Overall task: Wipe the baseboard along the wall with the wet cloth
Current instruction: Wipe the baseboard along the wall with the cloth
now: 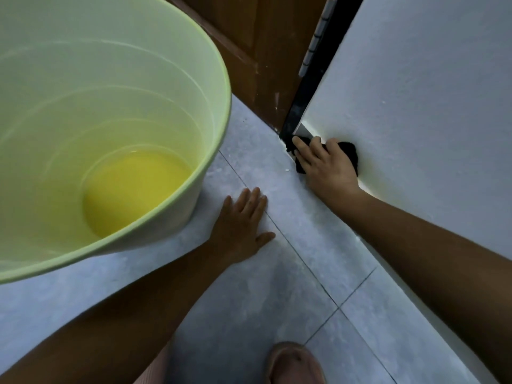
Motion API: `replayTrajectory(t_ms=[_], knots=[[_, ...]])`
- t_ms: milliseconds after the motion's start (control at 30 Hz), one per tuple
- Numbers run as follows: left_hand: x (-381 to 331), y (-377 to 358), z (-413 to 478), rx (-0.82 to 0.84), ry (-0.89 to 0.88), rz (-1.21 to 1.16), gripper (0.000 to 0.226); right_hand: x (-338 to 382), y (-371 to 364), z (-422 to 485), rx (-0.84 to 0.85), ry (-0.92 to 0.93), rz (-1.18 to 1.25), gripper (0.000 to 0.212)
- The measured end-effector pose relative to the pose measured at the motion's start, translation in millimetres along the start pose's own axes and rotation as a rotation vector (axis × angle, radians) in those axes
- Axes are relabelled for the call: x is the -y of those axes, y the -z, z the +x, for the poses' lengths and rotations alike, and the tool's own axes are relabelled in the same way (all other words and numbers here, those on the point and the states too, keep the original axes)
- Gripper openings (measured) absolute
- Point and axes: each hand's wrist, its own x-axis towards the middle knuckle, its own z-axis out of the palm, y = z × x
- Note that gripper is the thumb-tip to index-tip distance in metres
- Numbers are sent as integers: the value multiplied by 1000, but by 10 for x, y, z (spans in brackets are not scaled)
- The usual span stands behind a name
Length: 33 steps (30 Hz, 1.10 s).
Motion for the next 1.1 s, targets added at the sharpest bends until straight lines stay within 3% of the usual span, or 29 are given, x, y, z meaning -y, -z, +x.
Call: replayTrajectory(t_ms=[300,667,967,1100], knots=[[-18,-41,13,-15,6,18,93,-83,-270,-590,36,217,-260,52],[-48,-34,17,0,14,65,100,-148,117,279,41,64,-324,64],[-23,-64,20,-35,3,87,101,77,-324,-523,85,241,-449,55],[-35,-86,27,-41,7,98,101,-126,-177,-440,41,202,-434,55]])
